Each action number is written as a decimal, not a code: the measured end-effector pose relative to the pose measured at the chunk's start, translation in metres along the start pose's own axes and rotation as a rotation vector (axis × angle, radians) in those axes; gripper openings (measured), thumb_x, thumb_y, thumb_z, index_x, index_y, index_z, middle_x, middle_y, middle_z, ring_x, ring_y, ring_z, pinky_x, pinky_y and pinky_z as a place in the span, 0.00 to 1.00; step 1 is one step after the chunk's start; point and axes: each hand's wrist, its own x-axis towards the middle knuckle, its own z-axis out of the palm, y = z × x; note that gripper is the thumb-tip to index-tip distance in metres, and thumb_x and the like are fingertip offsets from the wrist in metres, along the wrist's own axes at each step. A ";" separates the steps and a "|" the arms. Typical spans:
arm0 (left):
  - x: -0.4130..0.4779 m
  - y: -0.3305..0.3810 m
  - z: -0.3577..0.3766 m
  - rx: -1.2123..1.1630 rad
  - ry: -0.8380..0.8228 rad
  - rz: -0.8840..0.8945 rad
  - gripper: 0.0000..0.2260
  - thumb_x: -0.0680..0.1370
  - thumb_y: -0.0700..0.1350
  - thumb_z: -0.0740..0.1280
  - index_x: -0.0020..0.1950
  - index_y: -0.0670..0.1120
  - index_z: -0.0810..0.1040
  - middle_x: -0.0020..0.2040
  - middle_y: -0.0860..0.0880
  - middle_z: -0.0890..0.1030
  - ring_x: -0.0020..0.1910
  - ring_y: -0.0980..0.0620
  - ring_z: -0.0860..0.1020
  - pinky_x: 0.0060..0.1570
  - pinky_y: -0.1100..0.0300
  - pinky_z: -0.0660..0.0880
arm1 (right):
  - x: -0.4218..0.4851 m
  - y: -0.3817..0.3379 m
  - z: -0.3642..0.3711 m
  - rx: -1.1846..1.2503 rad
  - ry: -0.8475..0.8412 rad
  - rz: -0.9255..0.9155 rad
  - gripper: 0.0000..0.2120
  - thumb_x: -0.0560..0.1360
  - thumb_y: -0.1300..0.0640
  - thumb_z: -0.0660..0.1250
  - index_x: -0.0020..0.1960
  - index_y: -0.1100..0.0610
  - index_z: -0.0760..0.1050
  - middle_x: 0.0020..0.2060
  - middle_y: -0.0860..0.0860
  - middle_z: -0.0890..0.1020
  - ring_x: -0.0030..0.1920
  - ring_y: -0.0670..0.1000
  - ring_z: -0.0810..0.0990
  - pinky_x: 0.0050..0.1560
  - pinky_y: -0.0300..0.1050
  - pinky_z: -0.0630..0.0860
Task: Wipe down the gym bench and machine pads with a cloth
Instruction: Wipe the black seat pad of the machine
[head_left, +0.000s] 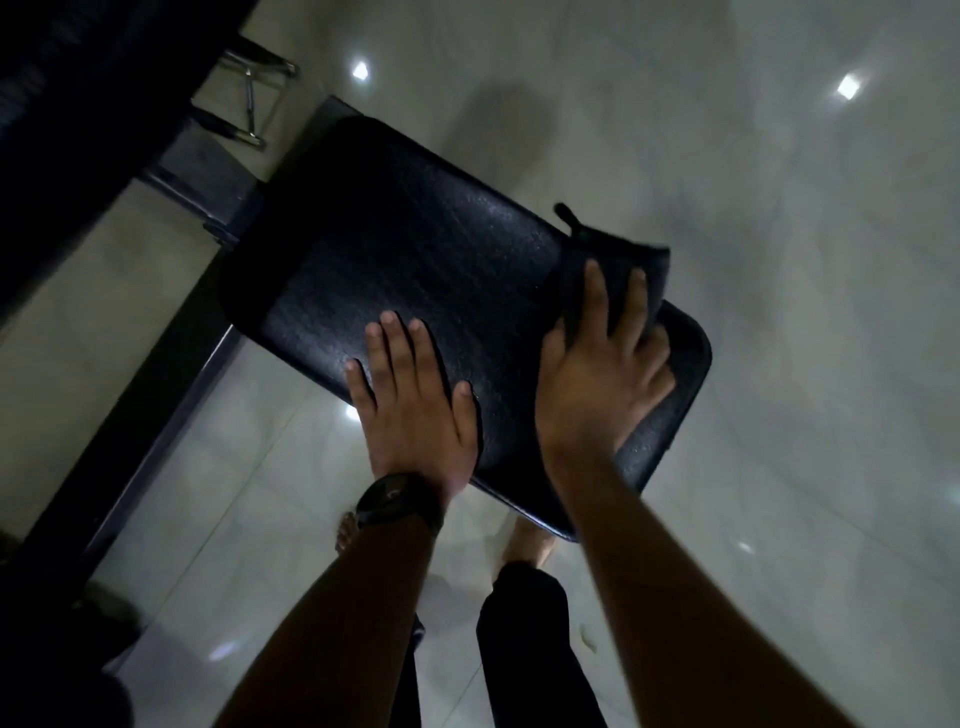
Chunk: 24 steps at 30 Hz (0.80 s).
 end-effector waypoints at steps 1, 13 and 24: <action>-0.001 0.001 0.001 0.007 -0.005 0.008 0.33 0.82 0.56 0.49 0.83 0.39 0.49 0.83 0.38 0.48 0.82 0.40 0.45 0.79 0.39 0.43 | -0.015 -0.006 -0.001 0.008 -0.020 0.028 0.30 0.77 0.45 0.63 0.78 0.44 0.64 0.78 0.54 0.66 0.67 0.67 0.71 0.59 0.64 0.70; -0.001 0.000 0.005 0.007 -0.004 0.019 0.32 0.83 0.55 0.49 0.81 0.40 0.44 0.83 0.38 0.48 0.82 0.40 0.44 0.79 0.41 0.41 | 0.047 -0.031 0.006 -0.002 -0.083 -0.366 0.31 0.78 0.43 0.62 0.80 0.41 0.58 0.80 0.52 0.61 0.70 0.65 0.69 0.60 0.62 0.69; 0.002 0.000 0.005 0.018 -0.003 0.007 0.33 0.82 0.56 0.50 0.81 0.39 0.47 0.82 0.38 0.52 0.81 0.40 0.47 0.78 0.42 0.41 | 0.045 -0.063 0.006 -0.065 -0.144 -0.928 0.32 0.76 0.41 0.64 0.79 0.39 0.61 0.80 0.51 0.63 0.68 0.65 0.71 0.59 0.62 0.72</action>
